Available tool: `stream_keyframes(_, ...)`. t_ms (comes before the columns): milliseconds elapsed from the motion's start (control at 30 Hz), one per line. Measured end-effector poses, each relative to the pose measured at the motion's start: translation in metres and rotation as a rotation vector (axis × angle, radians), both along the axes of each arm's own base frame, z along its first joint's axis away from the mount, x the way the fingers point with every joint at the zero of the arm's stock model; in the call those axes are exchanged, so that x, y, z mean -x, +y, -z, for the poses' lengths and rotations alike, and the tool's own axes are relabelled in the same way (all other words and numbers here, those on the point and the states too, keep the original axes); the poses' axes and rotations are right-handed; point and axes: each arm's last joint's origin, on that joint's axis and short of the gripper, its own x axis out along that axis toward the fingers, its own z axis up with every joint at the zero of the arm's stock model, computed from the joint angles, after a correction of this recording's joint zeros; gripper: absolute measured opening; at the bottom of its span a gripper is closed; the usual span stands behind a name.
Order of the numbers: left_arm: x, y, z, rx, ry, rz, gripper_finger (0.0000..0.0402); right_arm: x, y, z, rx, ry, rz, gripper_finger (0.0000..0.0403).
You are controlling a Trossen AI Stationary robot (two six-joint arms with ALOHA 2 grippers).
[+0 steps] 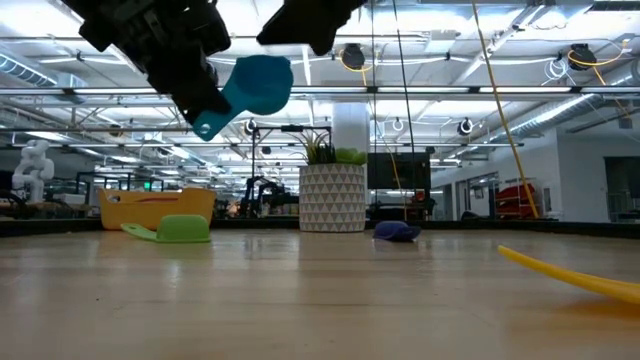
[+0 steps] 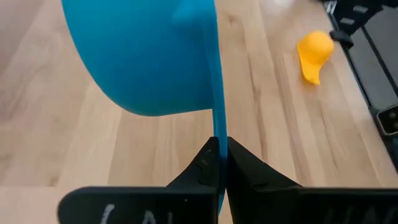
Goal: Nest measuring cups in basket
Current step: Stack the light blue measuring cup on top of the dark orange measuring cup in the yellow bin
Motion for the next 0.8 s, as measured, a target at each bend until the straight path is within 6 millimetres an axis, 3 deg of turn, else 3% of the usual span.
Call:
stream_keyframes(333, -0.001, 0.000, -0.001, 0.007, -0.011, 0.009, 0.0006, -0.005, -0.030, 0.011, -0.074, 0.057, 0.016, 0.0122)
stream_keyframes(600, 0.000, 0.000, -0.001, 0.003, -0.011, 0.021, 0.0006, -0.007, -0.039, 0.010, -0.132, 0.035, 0.007, 0.0016)
stream_keyframes(800, -0.001, -0.001, -0.002, 0.004, -0.028, 0.026, 0.0029, -0.007, -0.040, 0.010, -0.147, 0.028, 0.018, 0.0018)
